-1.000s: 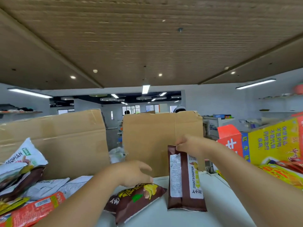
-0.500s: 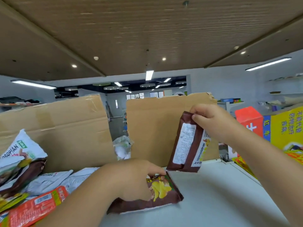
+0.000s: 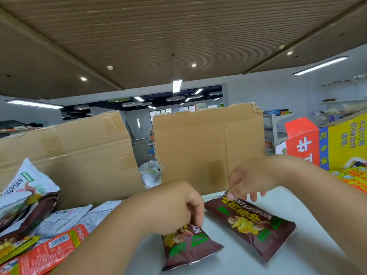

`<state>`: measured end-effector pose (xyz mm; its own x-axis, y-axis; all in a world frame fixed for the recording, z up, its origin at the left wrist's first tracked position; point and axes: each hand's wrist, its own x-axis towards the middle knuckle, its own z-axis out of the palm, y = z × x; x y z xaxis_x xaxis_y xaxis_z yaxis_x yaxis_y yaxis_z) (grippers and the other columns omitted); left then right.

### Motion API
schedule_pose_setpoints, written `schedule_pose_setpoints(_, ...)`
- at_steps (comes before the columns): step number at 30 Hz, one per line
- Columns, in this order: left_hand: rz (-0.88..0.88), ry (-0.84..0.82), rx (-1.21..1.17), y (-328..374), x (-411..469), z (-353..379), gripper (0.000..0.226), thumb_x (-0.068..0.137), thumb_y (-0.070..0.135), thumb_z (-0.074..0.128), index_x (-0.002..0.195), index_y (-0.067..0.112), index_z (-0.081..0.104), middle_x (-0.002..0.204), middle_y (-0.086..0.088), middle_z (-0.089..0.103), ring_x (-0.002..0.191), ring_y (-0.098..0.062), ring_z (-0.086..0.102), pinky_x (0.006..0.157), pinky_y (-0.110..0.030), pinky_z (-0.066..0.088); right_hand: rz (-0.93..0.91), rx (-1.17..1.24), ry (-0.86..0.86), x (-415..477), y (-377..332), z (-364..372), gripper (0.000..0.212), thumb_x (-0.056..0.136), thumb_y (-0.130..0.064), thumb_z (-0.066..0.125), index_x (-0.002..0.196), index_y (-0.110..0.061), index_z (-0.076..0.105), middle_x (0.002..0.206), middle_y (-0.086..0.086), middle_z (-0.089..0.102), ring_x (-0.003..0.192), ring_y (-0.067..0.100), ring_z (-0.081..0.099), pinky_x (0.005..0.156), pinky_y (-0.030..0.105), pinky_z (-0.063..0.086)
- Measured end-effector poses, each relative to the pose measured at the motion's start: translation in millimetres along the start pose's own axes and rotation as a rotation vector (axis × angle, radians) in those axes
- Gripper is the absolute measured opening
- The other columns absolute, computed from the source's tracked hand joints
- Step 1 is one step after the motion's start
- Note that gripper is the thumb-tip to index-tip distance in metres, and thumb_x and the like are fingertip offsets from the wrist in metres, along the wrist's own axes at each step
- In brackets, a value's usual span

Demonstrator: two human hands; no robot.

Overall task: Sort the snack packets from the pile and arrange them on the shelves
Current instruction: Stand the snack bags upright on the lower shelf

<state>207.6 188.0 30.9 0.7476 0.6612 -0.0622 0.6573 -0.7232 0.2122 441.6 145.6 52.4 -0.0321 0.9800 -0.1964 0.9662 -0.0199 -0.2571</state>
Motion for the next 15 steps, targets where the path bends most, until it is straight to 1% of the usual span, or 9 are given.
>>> schedule_pose_setpoints(2, -0.004, 0.118, -0.005, 0, 4, -8, 0.046, 0.088, 0.005, 0.043, 0.092, 0.043, 0.07, 0.093, 0.013, 0.069, 0.071, -0.009, 0.06, 0.059, -0.025, 0.048, 0.003, -0.033, 0.011, 2, -2, 3, 0.035, 0.093, -0.057, 0.059, 0.094, -0.022, 0.065, 0.082, -0.013, 0.066, 0.076, 0.007, 0.067, 0.067, 0.023, 0.053)
schedule_pose_setpoints(4, -0.051, 0.144, 0.012, -2, 5, 0, 0.037, 0.092, 0.013, 0.046, 0.1, 0.043, 0.067, 0.089, 0.018, 0.058, 0.069, -0.002, 0.055, 0.054, -0.016, 0.041, 0.006, -0.061, 0.031, 4, -5, 5, 0.039, 0.091, -0.059, 0.059, 0.095, -0.021, 0.066, 0.078, -0.012, 0.066, 0.075, 0.01, 0.065, 0.065, 0.023, 0.048)
schedule_pose_setpoints(5, -0.091, 0.18, 0.047, -8, 8, 4, 0.03, 0.093, 0.018, 0.047, 0.099, 0.041, 0.066, 0.089, 0.018, 0.057, 0.072, -0.001, 0.055, 0.057, -0.016, 0.043, 0.007, -0.071, 0.034, 5, -5, 7, 0.039, 0.091, -0.06, 0.059, 0.092, -0.021, 0.066, 0.078, -0.01, 0.067, 0.077, 0.013, 0.066, 0.064, 0.023, 0.047)
schedule_pose_setpoints(6, -0.122, 0.23, 0.052, -11, 8, 3, 0.023, 0.093, 0.022, 0.048, 0.096, 0.037, 0.066, 0.09, 0.017, 0.06, 0.076, -0.002, 0.058, 0.063, -0.02, 0.049, 0.006, -0.079, 0.035, 7, -6, 8, 0.037, 0.092, -0.059, 0.059, 0.086, -0.022, 0.064, 0.079, -0.008, 0.067, 0.079, 0.014, 0.067, 0.064, 0.023, 0.048)
schedule_pose_setpoints(7, -0.148, 0.242, 0.062, -14, 8, -3, 0.018, 0.092, 0.025, 0.05, 0.093, 0.033, 0.066, 0.09, 0.014, 0.063, 0.08, -0.006, 0.062, 0.069, -0.026, 0.055, 0.004, -0.078, 0.027, 8, -6, 9, 0.035, 0.092, -0.057, 0.06, 0.082, -0.023, 0.062, 0.079, -0.007, 0.067, 0.078, 0.014, 0.067, 0.063, 0.024, 0.05)
schedule_pose_setpoints(9, -0.17, 0.173, 0.055, -18, 6, -7, 0.012, 0.09, 0.029, 0.055, 0.091, 0.031, 0.068, 0.092, 0.013, 0.067, 0.085, -0.009, 0.065, 0.077, -0.029, 0.058, 0.009, -0.031, -0.024, 10, -6, 11, 0.032, 0.092, -0.052, 0.064, 0.079, -0.023, 0.06, 0.083, -0.003, 0.066, 0.076, 0.015, 0.066, 0.067, 0.029, 0.057)
schedule_pose_setpoints(11, -0.13, 0.057, 0.026, -18, 7, -4, 0.011, 0.088, 0.031, 0.063, 0.097, 0.033, 0.07, 0.091, 0.017, 0.068, 0.085, -0.004, 0.065, 0.079, -0.027, 0.056, 0.032, 0.018, -0.095, 11, -6, 13, 0.031, 0.091, -0.048, 0.068, 0.078, -0.021, 0.06, 0.085, 0.001, 0.064, 0.075, 0.016, 0.064, 0.07, 0.035, 0.061)
schedule_pose_setpoints(13, -0.08, 0.008, -0.018, -10, 6, -3, 0.017, 0.09, 0.036, 0.069, 0.106, 0.038, 0.07, 0.081, 0.023, 0.065, 0.074, 0.004, 0.06, 0.075, -0.019, 0.051, 0.055, 0.018, -0.131, 13, -5, 15, 0.031, 0.091, -0.046, 0.07, 0.079, -0.019, 0.059, 0.085, 0.003, 0.062, 0.073, 0.017, 0.062, 0.068, 0.037, 0.061)
schedule_pose_setpoints(15, -0.057, -0.013, -0.042, -8, 8, -2, 0.022, 0.092, 0.039, 0.07, 0.113, 0.04, 0.069, 0.082, 0.021, 0.062, 0.069, 0.007, 0.055, 0.071, -0.013, 0.047, 0.087, 0.021, -0.144, 14, -5, 16, 0.035, 0.09, -0.046, 0.071, 0.085, -0.013, 0.059, 0.085, 0.006, 0.06, 0.068, 0.017, 0.061, 0.063, 0.036, 0.061)
